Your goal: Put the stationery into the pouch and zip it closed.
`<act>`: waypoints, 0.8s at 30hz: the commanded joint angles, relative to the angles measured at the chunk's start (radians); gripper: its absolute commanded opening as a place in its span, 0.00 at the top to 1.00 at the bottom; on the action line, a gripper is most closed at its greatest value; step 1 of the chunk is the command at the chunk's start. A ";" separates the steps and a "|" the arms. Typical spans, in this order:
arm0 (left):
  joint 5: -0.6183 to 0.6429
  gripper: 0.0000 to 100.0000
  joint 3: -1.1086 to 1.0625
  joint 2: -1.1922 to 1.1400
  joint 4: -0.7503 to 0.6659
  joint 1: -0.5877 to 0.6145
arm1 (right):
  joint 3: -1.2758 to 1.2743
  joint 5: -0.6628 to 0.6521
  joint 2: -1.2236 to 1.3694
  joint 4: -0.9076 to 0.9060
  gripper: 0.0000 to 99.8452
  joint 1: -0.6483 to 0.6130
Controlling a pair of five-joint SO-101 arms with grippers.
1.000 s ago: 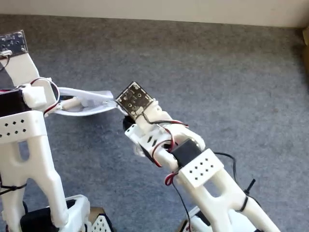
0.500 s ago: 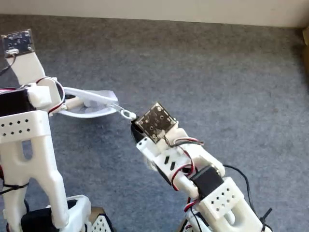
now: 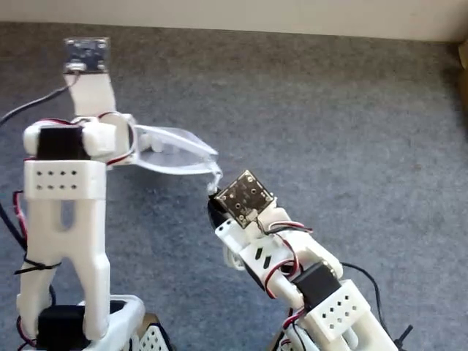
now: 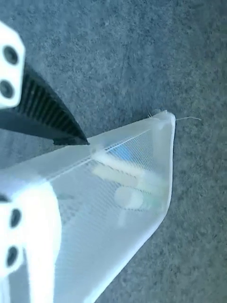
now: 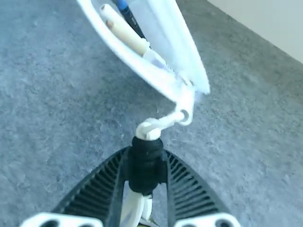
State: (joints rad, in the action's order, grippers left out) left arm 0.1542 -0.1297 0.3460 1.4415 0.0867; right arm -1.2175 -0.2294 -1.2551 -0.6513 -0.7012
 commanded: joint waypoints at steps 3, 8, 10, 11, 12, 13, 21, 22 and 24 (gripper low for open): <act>-0.017 0.75 0.065 0.005 -0.021 -0.130 | -0.053 0.029 -0.047 0.114 1.00 0.012; -0.091 0.75 0.142 -0.002 -0.023 -0.197 | -0.070 0.031 -0.048 0.133 1.00 0.012; -0.092 0.75 0.153 -0.004 -0.054 -0.217 | -0.070 0.031 -0.048 0.133 1.00 0.012; -0.092 0.75 0.150 -0.004 -0.074 -0.226 | -0.070 0.031 -0.048 0.133 1.00 0.012; -0.100 0.75 0.145 -0.004 -0.094 -0.234 | -0.070 0.031 -0.048 0.133 1.00 0.012; -0.107 0.75 0.140 -0.004 -0.114 -0.245 | -0.070 0.031 -0.048 0.133 1.00 0.012; -0.118 0.75 0.137 -0.005 -0.219 -0.323 | -0.070 0.031 -0.048 0.133 1.00 0.013; -0.118 0.75 0.137 -0.005 -0.227 -0.335 | -0.070 0.031 -0.048 0.133 1.00 0.015; -0.118 0.75 0.137 -0.005 -0.241 -0.361 | -0.070 0.031 -0.048 0.133 1.00 0.016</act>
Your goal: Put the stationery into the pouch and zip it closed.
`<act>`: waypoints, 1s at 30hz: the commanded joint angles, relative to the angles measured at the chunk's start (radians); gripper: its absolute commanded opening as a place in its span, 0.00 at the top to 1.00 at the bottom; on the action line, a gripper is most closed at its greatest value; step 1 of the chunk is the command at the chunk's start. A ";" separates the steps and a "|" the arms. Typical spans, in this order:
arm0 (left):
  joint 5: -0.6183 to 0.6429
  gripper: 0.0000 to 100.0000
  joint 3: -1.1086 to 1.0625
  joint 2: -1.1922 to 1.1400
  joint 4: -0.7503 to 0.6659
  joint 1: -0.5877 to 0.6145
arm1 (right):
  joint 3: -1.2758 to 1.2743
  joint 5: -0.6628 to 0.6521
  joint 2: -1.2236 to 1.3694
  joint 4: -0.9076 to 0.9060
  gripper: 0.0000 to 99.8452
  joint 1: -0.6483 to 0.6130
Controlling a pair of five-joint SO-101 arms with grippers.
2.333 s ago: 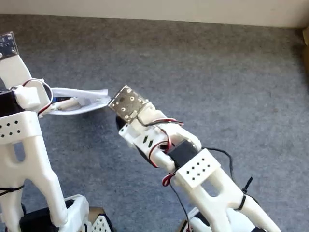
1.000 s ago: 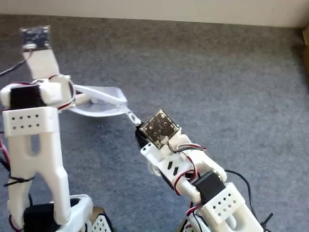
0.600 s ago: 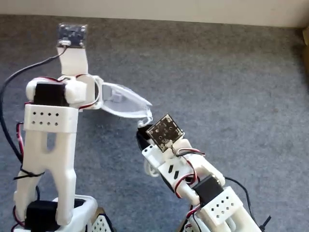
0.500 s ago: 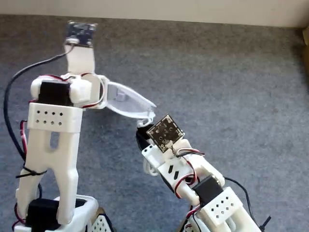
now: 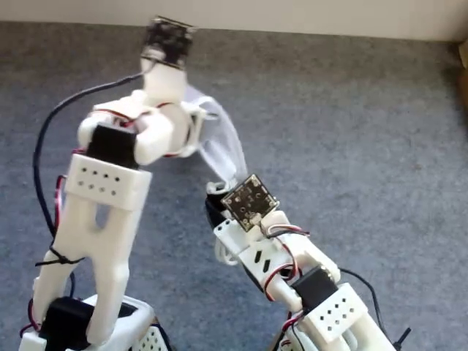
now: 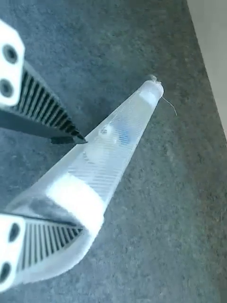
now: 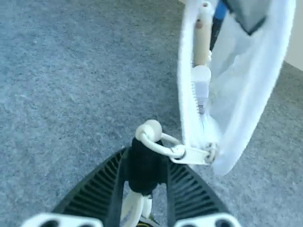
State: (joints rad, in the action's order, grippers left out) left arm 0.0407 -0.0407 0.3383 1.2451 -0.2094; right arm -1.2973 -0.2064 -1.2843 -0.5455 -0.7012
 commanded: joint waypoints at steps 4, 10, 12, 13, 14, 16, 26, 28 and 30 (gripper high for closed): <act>-0.005 0.75 0.048 0.002 -0.063 -0.119 | 0.010 0.008 -0.019 0.027 1.00 0.016; -0.006 0.75 0.048 0.002 -0.063 -0.147 | 0.010 0.008 -0.019 0.027 1.00 0.018; -0.006 0.75 0.048 0.002 -0.063 -0.147 | 0.010 0.008 -0.019 0.027 1.00 0.018; -0.006 0.75 0.048 0.002 -0.063 -0.148 | 0.010 0.008 -0.019 0.027 1.00 0.018; -0.006 0.75 0.048 0.002 -0.063 -0.148 | 0.010 0.008 -0.019 0.027 1.00 0.018; -0.006 0.75 0.050 0.004 -0.063 -0.148 | 0.010 0.008 -0.019 0.027 1.00 0.018; -0.006 0.75 0.050 0.010 -0.055 -0.140 | 0.012 0.009 -0.021 0.027 1.00 0.050; -0.015 0.75 0.050 0.012 -0.054 -0.137 | 0.018 0.009 -0.021 0.024 1.00 0.087; -0.072 0.75 0.050 0.013 -0.052 -0.125 | 0.018 0.009 -0.021 0.022 1.00 0.133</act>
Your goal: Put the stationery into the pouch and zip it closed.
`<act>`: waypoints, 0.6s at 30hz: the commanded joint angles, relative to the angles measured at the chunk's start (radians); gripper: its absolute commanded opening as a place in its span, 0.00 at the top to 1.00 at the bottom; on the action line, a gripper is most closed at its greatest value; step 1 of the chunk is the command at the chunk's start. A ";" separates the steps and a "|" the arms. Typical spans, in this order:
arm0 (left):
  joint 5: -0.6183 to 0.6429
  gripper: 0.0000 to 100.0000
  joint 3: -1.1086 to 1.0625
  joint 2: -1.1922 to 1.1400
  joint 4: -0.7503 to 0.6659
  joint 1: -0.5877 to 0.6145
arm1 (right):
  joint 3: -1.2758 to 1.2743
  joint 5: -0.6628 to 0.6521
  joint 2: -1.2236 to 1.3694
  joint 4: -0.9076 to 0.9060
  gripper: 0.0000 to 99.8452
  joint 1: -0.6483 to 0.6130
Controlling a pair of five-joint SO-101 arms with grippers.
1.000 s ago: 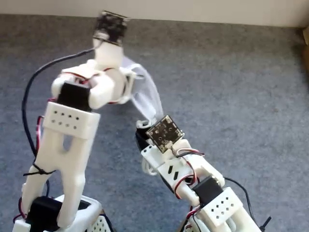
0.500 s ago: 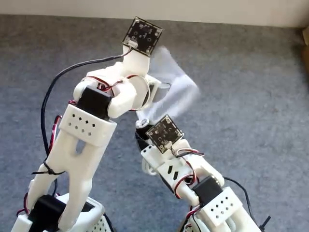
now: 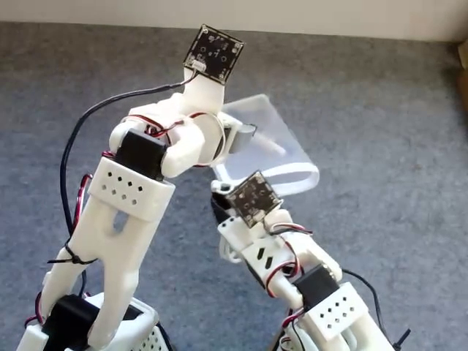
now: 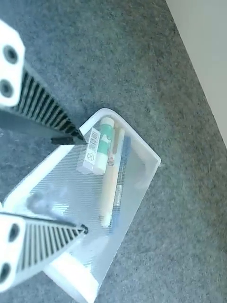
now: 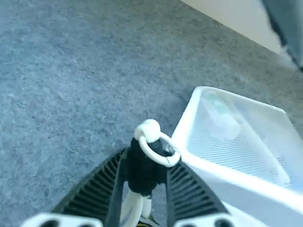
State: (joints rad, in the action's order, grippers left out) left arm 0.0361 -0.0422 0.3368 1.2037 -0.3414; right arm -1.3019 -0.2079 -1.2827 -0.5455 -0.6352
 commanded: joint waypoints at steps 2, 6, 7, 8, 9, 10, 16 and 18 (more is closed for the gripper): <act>-0.114 0.75 0.051 0.015 0.012 0.012 | 0.024 0.011 -0.022 0.022 1.00 0.104; -0.163 0.75 0.051 0.015 0.057 0.050 | 0.028 0.011 -0.022 0.022 1.00 0.173; -0.173 0.75 0.051 0.015 0.068 0.050 | 0.042 0.011 -0.024 0.021 1.00 0.185; -0.186 0.75 0.051 0.015 0.081 0.050 | 0.054 0.017 -0.033 0.018 1.00 0.196; -0.199 0.75 0.051 0.015 0.098 0.050 | 0.070 0.035 -0.047 -0.001 1.00 0.209; -0.212 0.75 0.051 0.015 0.114 0.045 | 0.082 0.051 -0.067 -0.028 1.00 0.226; -0.285 0.75 0.044 0.012 0.144 0.039 | 0.133 0.060 -0.259 -0.156 1.00 0.277; -0.315 0.75 0.012 0.015 0.138 0.030 | 0.133 0.058 -0.323 -0.180 1.00 0.277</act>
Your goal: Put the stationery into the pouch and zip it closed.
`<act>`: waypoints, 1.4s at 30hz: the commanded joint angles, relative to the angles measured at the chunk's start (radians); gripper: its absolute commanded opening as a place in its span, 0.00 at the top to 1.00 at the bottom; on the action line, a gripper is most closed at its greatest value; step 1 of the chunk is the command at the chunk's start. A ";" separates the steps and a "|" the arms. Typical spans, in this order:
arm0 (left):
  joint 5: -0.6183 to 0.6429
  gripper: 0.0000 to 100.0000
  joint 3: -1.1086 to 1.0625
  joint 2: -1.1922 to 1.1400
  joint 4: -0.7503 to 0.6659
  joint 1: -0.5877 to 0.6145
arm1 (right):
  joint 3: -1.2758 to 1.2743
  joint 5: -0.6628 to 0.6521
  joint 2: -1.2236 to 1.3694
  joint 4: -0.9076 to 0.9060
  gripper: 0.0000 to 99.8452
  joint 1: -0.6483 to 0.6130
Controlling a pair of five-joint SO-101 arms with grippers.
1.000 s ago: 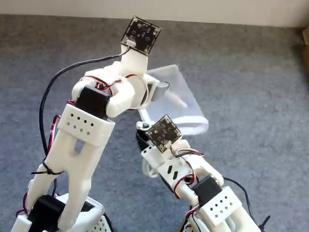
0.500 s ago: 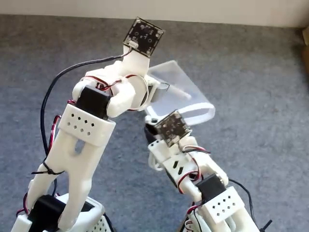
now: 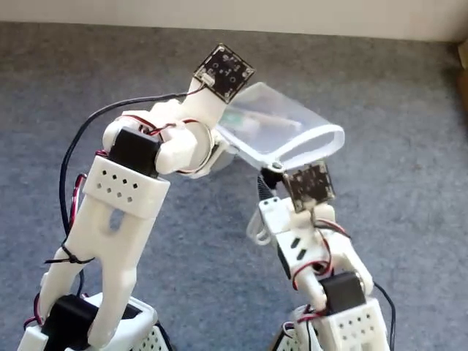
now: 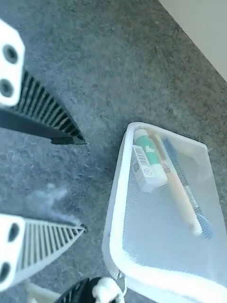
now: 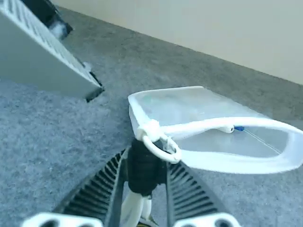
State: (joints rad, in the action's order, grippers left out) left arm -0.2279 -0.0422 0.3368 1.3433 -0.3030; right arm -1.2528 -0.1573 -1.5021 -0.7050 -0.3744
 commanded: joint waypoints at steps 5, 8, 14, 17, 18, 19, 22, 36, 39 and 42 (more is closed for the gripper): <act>-0.091 0.75 -0.062 0.016 -0.003 -0.102 | 0.082 0.008 -0.189 -0.041 1.00 0.016; -0.089 0.75 -0.076 0.016 -0.025 -0.122 | 0.082 0.008 -0.194 -0.041 1.00 0.016; -0.087 0.75 -0.096 0.016 -0.048 -0.145 | 0.085 0.008 -0.200 -0.041 1.00 0.018; -0.087 0.75 -0.096 0.015 -0.054 -0.148 | 0.088 0.008 -0.200 -0.041 1.00 0.042; -0.087 0.75 -0.096 0.012 -0.060 -0.148 | 0.090 0.008 -0.200 -0.041 1.00 0.051; -0.087 0.75 -0.099 0.010 -0.072 -0.148 | 0.090 0.008 -0.202 -0.041 1.00 0.058; -0.087 0.75 -0.145 0.015 -0.130 -0.150 | 0.090 0.008 -0.202 -0.041 1.00 0.062; -0.092 0.75 -0.389 0.012 -0.526 -0.179 | 0.087 0.008 -0.202 -0.041 1.00 0.059; -0.092 0.75 -0.433 0.007 -0.620 -0.182 | 0.090 0.008 -0.202 -0.041 1.00 0.059; -0.086 0.75 -0.490 0.007 -0.726 -0.182 | 0.090 0.008 -0.202 -0.041 1.00 0.059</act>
State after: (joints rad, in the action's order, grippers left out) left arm -0.3122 -0.4979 0.3368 0.7511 -0.4733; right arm -1.2528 -0.1573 -1.6724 -0.7465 -0.3191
